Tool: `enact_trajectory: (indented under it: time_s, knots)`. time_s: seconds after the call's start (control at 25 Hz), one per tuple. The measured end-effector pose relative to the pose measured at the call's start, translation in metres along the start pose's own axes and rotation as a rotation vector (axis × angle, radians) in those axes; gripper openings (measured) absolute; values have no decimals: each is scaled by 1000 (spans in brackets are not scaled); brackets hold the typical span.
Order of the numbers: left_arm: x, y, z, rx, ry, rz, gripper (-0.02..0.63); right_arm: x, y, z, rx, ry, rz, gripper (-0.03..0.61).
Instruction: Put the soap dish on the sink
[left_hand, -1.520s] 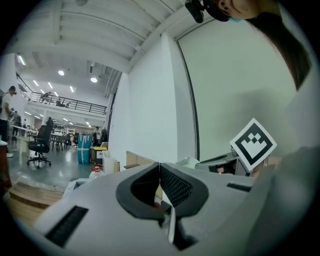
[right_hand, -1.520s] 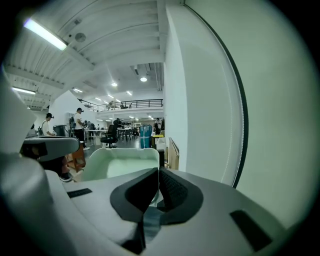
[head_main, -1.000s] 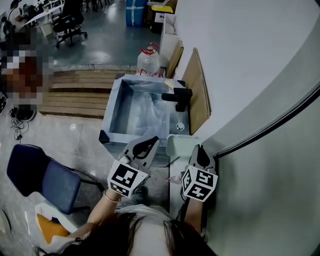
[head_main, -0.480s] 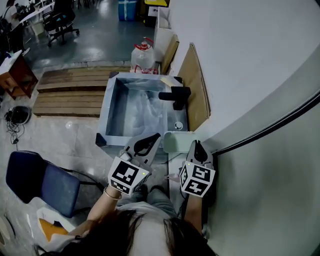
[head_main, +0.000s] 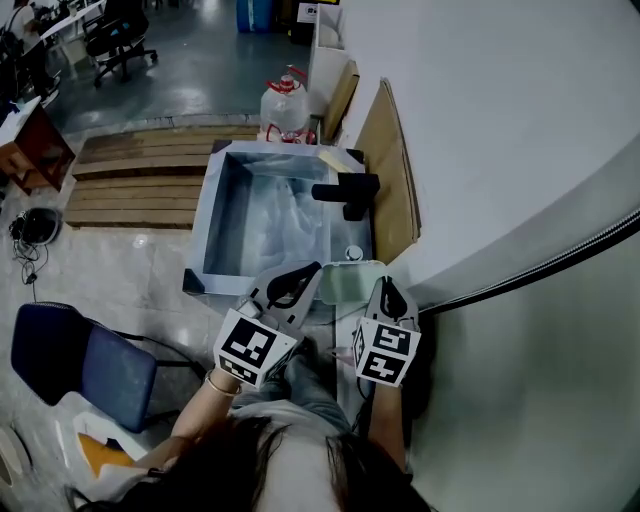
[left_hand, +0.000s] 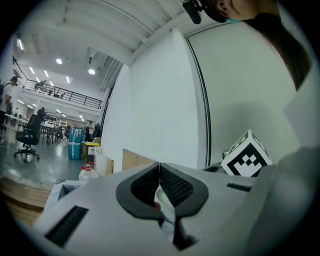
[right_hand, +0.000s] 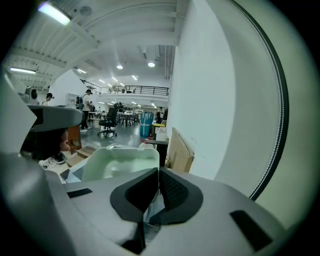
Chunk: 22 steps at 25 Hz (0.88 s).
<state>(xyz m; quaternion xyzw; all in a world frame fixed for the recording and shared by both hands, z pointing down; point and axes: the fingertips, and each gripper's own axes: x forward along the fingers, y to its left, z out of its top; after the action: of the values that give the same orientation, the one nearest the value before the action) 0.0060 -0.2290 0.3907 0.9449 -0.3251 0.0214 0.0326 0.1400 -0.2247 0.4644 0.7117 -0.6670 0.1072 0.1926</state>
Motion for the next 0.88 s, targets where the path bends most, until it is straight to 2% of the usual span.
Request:
enact_trajectory:
  time_s: [0.88]
  knots:
    - [76,30,-8,12,28,44,9,89,-2,-57,-108,156,113,29]
